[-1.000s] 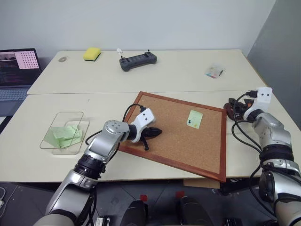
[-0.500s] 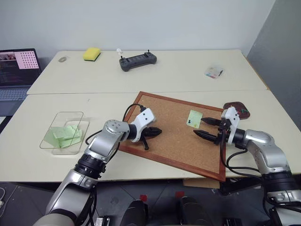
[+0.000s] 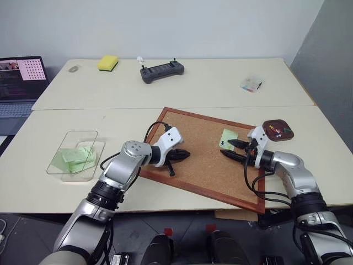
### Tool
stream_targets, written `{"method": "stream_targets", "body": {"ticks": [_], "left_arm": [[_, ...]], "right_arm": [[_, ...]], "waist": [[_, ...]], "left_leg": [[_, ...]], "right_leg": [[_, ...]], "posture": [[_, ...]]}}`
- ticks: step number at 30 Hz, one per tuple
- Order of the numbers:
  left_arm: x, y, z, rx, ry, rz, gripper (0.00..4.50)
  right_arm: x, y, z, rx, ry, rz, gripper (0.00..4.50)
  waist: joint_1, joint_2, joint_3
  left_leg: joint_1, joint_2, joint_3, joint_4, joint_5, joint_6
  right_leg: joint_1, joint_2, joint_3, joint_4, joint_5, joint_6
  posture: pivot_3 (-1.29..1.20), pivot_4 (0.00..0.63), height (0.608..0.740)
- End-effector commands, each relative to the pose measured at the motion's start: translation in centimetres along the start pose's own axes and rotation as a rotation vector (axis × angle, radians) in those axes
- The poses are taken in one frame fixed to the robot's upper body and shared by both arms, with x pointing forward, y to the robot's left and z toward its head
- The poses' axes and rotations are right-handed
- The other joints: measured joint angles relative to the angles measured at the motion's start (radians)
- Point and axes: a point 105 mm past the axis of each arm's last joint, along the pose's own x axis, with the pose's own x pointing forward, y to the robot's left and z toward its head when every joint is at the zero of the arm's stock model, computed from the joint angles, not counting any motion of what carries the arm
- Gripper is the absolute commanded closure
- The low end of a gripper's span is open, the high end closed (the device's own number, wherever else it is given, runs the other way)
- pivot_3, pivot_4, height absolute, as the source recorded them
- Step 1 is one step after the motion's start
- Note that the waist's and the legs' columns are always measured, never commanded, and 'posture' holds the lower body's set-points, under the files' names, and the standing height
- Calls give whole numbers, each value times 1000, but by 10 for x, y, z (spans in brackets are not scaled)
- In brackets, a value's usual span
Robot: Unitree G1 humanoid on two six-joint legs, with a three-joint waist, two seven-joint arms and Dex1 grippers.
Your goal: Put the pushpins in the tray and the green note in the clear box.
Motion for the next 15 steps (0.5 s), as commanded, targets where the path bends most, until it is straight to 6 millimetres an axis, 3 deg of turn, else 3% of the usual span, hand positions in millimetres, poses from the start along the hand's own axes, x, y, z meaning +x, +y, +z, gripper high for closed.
{"method": "stream_targets", "body": {"ticks": [1, 9, 15], "left_arm": [[-1, 0, -22, -35, 86, 21, 4500], [0, 2, -20, -32, 82, 19, 4500], [1, 2, -19, -30, 80, 16, 4500]], "right_arm": [[-2, -5, 17, -45, -50, -6, 2620], [-4, -7, 13, -120, -17, -15, 4353], [-4, -7, 11, -159, -9, -22, 4438]], "waist": [[0, 0, 0], [0, 0, 0], [0, 0, 0]], "left_leg": [[0, 0, 0, 0, 0, 0], [0, 0, 0, 0, 0, 0], [0, 0, 0, 0, 0, 0]], "right_leg": [[0, 0, 0, 0, 0, 0], [0, 0, 0, 0, 0, 0], [0, 0, 0, 0, 0, 0]], "posture": [[0, 150, 740], [0, 150, 740], [0, 150, 740]]}}
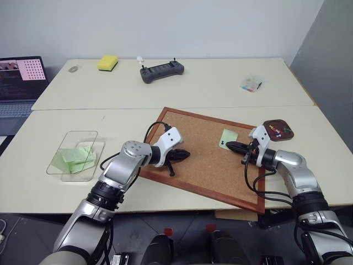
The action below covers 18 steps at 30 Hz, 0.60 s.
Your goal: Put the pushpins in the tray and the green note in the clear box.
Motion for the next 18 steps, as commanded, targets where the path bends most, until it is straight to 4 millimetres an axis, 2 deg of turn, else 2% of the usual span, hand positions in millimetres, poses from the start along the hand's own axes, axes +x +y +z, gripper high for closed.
{"method": "stream_targets", "body": {"ticks": [1, 9, 13, 18], "left_arm": [[1, 2, -19, -28, 78, 17, 4500], [0, 3, -19, -29, 81, 22, 4500], [1, 3, -20, -30, 82, 22, 4500], [3, 3, -18, -30, 80, 20, 4500]], "right_arm": [[-3, -6, 11, -46, -26, -13, 4438], [-13, -6, 48, 72, -191, 8, 4438], [-18, -6, 54, 56, -185, -4, 4438], [-24, -16, 62, 68, -203, -70, 4438]], "waist": [[0, 0, 0], [1, 0, 1], [1, 1, 1], [1, 1, 1]], "left_leg": [[0, 0, 0, 0, 0, 0], [-1, 0, -1, 0, 0, 0], [-3, 0, -2, 0, 0, 0], [-2, 0, -2, 0, 0, 0]], "right_leg": [[0, 0, 0, 0, 0, 0], [-1, 0, 0, 0, 0, 0], [-2, 0, -1, 0, 0, 0], [-2, 0, -1, 0, 0, 0]], "posture": [[0, 150, 740], [0, 150, 740], [0, 150, 740], [0, 150, 740]]}}
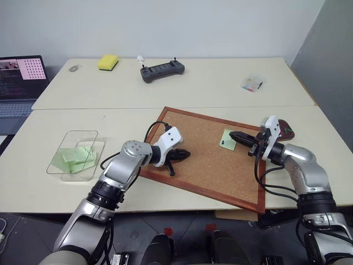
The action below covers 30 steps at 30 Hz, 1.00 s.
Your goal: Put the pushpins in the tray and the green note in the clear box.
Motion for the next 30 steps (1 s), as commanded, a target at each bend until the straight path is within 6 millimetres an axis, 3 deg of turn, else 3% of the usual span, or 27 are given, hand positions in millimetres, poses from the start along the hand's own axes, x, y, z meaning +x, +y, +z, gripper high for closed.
{"method": "stream_targets", "body": {"ticks": [1, 7, 13, 20, 27, 30], "left_arm": [[2, 3, -19, -30, 80, 21, 4500], [3, 2, -19, -29, 79, 16, 4500], [2, 3, -20, -27, 82, 15, 4500], [1, 1, -21, -29, 84, 17, 4500], [1, 0, -22, -31, 84, 17, 4500], [1, 0, -22, -30, 84, 16, 4500]], "right_arm": [[-6, -11, 22, -30, -59, -63, 4438], [-32, -88, 28, -56, -25, -538, 4438], [-59, -131, 22, -57, 42, -812, 4438], [-66, -143, 3, 11, 120, -902, 4438], [-68, -145, -3, 38, 124, -913, 4438], [-69, -145, -5, 40, 134, -914, 3706]], "waist": [[0, 0, 0], [1, 0, 0], [1, 0, 0], [-1, 0, 0], [-2, 0, 0], [-2, 0, 0]], "left_leg": [[0, 0, 0, 0, 0, 0], [0, 0, 2, 1, 0, 0], [0, 0, 2, -1, 0, 0], [0, -1, 4, -1, 0, 0], [0, 0, 4, -1, 0, 0], [0, 0, 4, -1, 0, 0]], "right_leg": [[0, 0, 0, 0, 0, 0], [0, 0, 1, 0, 0, 0], [-1, 0, 1, 0, 0, 0], [-1, 0, 3, 0, 0, 0], [-1, 0, 2, 0, 0, 0], [-1, 0, 3, 0, 0, 0]], "posture": [[0, 150, 740], [0, 150, 740], [0, 150, 740], [0, 150, 740], [0, 150, 740], [0, 150, 740]]}}
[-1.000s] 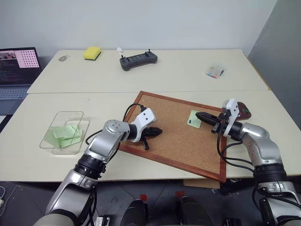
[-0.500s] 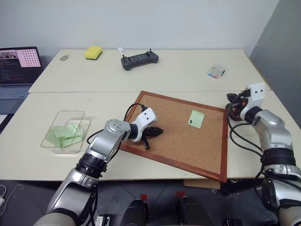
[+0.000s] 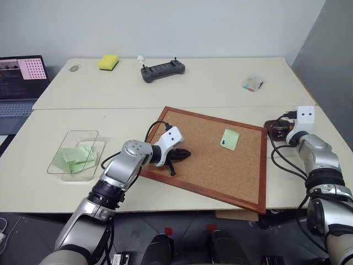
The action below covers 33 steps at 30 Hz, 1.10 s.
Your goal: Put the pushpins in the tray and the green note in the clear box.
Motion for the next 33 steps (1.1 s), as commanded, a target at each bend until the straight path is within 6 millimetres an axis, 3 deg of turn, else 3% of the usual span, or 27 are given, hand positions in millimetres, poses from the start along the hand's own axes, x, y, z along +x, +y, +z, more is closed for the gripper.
{"method": "stream_targets", "body": {"ticks": [1, 11, 17, 19, 23, 27, 33], "left_arm": [[0, 0, -23, -32, 86, 18, 4500], [3, 0, -21, -30, 82, 13, 4500], [4, 0, -20, -30, 78, 16, 4500], [5, -1, -20, -31, 77, 15, 4500], [6, 0, -20, -33, 74, 15, 4500], [6, 1, -19, -35, 70, 16, 4500], [5, 0, -19, -38, 68, 18, 4500]], "right_arm": [[-2, -10, 19, -6, -56, -29, 3510], [-5, -13, 30, -19, -98, -34, 1488], [-11, 1, 45, -45, -149, 48, 255], [-13, 7, 45, -48, -155, 92, 49], [-25, 50, 48, -39, -192, 372, 49], [-49, 101, 28, -133, -151, 697, 49], [-67, 144, 8, -193, -111, 904, 49]], "waist": [[0, 0, 0], [-1, 0, 0], [-1, 0, 0], [0, 0, 0], [2, 0, 0], [2, 0, 0], [3, 0, 0]], "left_leg": [[0, 0, 0, 0, 0, 0], [0, 0, 0, 0, 0, 0], [0, 0, 0, 0, 0, 0], [0, 0, -1, 0, 0, 0], [-1, 0, -1, 0, 0, 0], [-1, 0, -1, 0, 0, 0], [-1, 0, -3, 1, 0, 0]], "right_leg": [[0, 0, 0, 0, 0, 0], [0, 0, 0, 0, 0, 0], [0, 0, 0, 0, 0, 0], [0, 0, 0, 0, 0, 0], [0, 0, -1, -1, 0, 0], [1, 0, -1, -1, 0, 0], [1, 0, -2, -1, 0, 1]], "posture": [[0, 150, 740], [0, 150, 740], [0, 150, 740], [0, 150, 740], [0, 150, 740], [0, 150, 740], [0, 150, 740]]}}
